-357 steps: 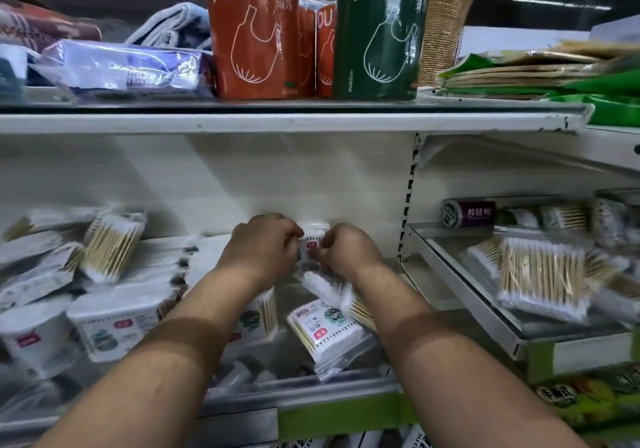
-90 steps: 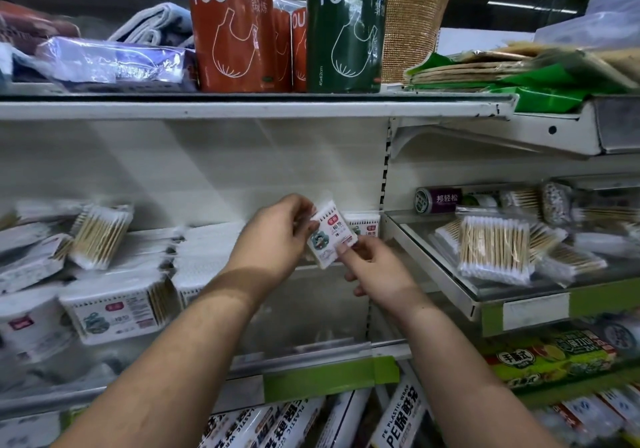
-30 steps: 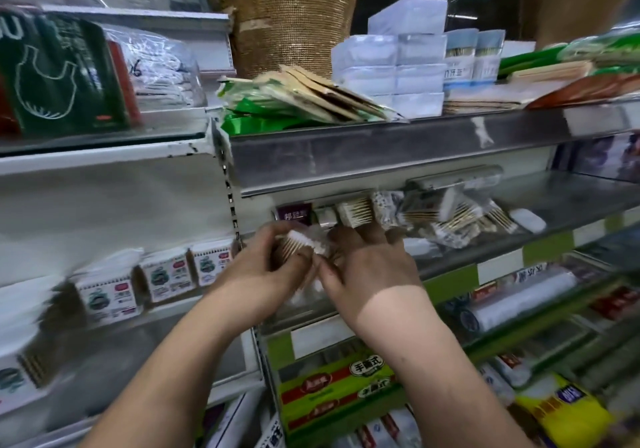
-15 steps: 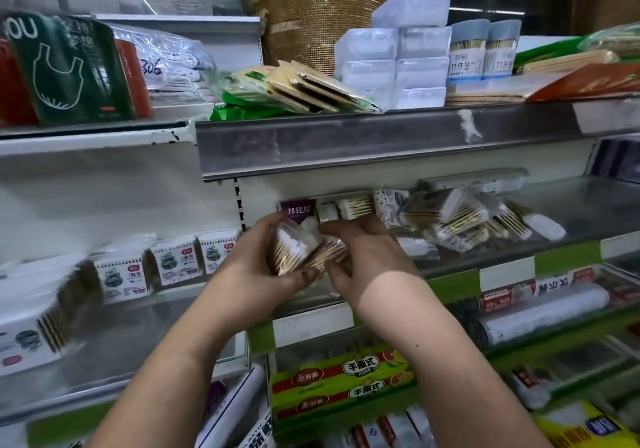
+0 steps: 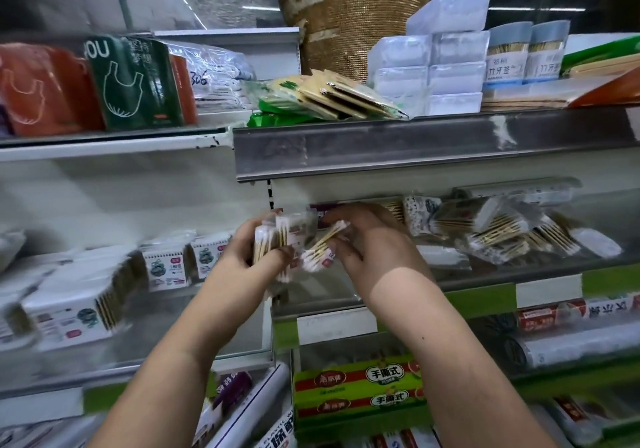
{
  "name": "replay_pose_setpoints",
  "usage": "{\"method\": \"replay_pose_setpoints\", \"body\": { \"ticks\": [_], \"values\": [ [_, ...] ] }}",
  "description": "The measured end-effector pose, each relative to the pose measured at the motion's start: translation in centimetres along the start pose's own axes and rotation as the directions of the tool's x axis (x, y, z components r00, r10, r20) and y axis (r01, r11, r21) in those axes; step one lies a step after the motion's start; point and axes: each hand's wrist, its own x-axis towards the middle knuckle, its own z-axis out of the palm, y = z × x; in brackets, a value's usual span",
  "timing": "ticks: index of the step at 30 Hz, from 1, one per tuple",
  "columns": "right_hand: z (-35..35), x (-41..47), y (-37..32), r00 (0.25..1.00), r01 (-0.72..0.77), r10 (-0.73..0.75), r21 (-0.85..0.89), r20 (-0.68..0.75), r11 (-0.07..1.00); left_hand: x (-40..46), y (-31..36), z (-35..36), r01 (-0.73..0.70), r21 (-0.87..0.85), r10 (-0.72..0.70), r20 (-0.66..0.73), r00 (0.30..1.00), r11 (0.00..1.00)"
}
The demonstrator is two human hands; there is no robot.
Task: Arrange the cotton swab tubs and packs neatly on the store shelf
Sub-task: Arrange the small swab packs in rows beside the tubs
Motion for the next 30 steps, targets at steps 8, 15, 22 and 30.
{"method": "replay_pose_setpoints", "body": {
  "ticks": [8,15,22,30],
  "values": [
    [2.6,0.4,-3.4,0.999,0.009,-0.003,0.164,-0.035,0.986,-0.2,-0.5,-3.8,0.16,-0.46,-0.181,-0.001,0.983,0.873],
    [6.3,0.7,-7.1,0.993,0.084,-0.072,0.139,-0.091,0.987,-0.2,-2.1,-8.7,0.148,-0.51,-0.082,0.151,0.985,0.847],
    [12.4,1.9,-11.5,0.983,0.071,-0.066,0.025,-0.17,0.997,0.8,-3.9,-14.1,0.159,-0.516,-0.139,0.077,0.987,0.842],
    [16.2,2.2,-13.0,0.962,-0.015,-0.02,0.127,0.271,0.992,3.3,-6.0,-18.0,0.149,-0.503,-0.176,-0.006,0.984,0.852]
  ]
}}
